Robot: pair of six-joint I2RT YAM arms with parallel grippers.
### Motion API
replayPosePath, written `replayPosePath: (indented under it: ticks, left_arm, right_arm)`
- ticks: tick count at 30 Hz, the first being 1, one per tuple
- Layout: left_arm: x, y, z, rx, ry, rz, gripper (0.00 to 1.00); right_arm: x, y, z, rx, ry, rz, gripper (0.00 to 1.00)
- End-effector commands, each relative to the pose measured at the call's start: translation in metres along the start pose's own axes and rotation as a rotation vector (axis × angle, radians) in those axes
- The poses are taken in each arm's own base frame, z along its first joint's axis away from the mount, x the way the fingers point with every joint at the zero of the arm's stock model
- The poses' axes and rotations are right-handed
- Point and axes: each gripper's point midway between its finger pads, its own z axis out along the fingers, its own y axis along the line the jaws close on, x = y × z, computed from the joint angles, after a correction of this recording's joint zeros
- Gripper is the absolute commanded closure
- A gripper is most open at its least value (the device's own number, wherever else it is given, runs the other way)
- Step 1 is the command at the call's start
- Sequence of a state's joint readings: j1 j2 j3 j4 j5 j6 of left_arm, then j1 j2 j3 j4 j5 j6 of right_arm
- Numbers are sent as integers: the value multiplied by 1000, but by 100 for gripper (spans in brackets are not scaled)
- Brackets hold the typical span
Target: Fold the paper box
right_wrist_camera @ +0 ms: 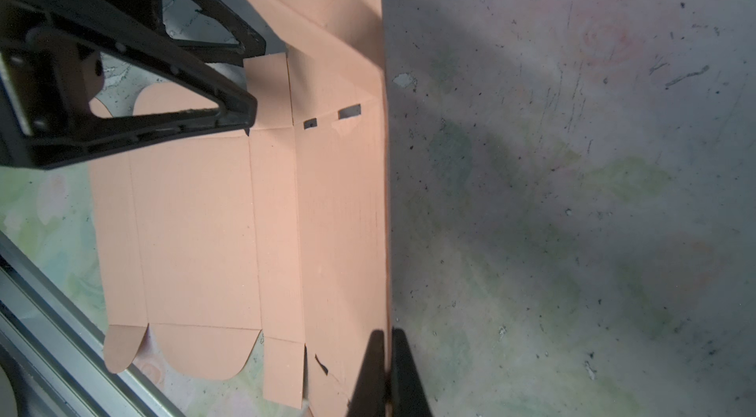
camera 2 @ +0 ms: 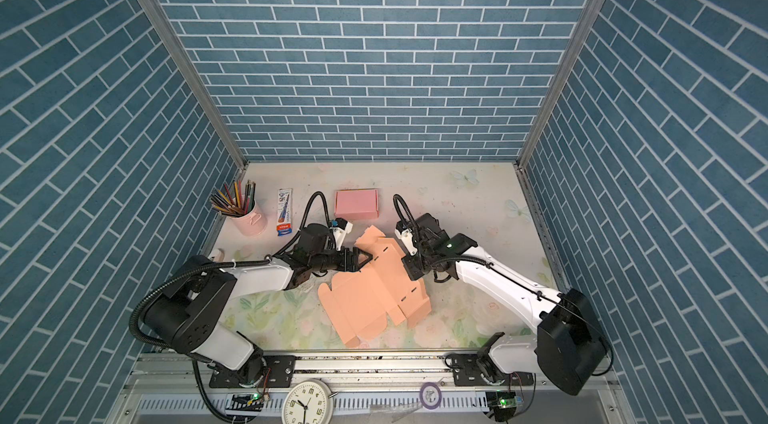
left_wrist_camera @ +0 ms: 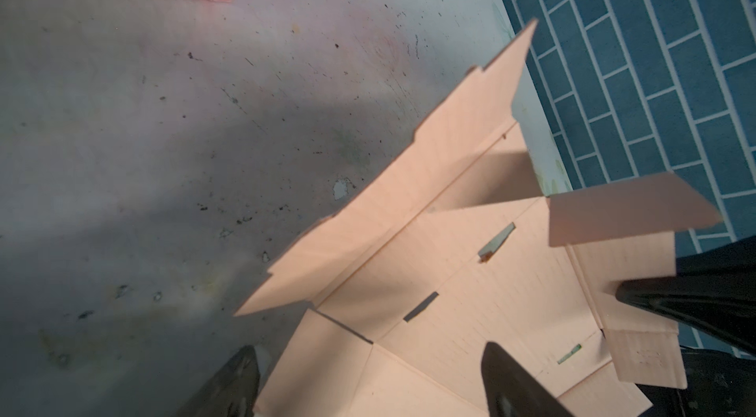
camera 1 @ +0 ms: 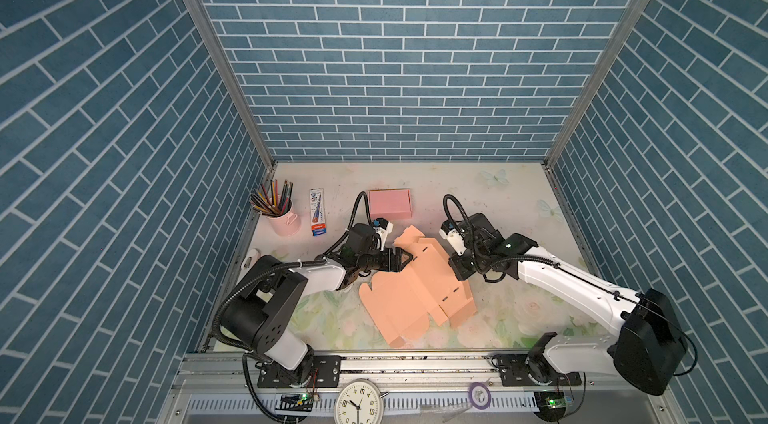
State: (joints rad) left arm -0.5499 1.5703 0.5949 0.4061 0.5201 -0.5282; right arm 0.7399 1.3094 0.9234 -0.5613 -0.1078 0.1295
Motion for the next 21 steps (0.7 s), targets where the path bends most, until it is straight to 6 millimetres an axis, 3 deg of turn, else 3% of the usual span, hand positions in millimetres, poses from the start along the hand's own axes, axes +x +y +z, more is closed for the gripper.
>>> replayPosePath:
  ticks: [1, 21]
  left_arm:
    - [4, -4, 4, 12, -1, 16, 14]
    - [19, -37, -3, 69, 6, 27, 28]
  right_arm:
    - [-11, 1, -8, 12, -32, -46, 100]
    - [-9, -2, -1, 38, 8, -51, 100]
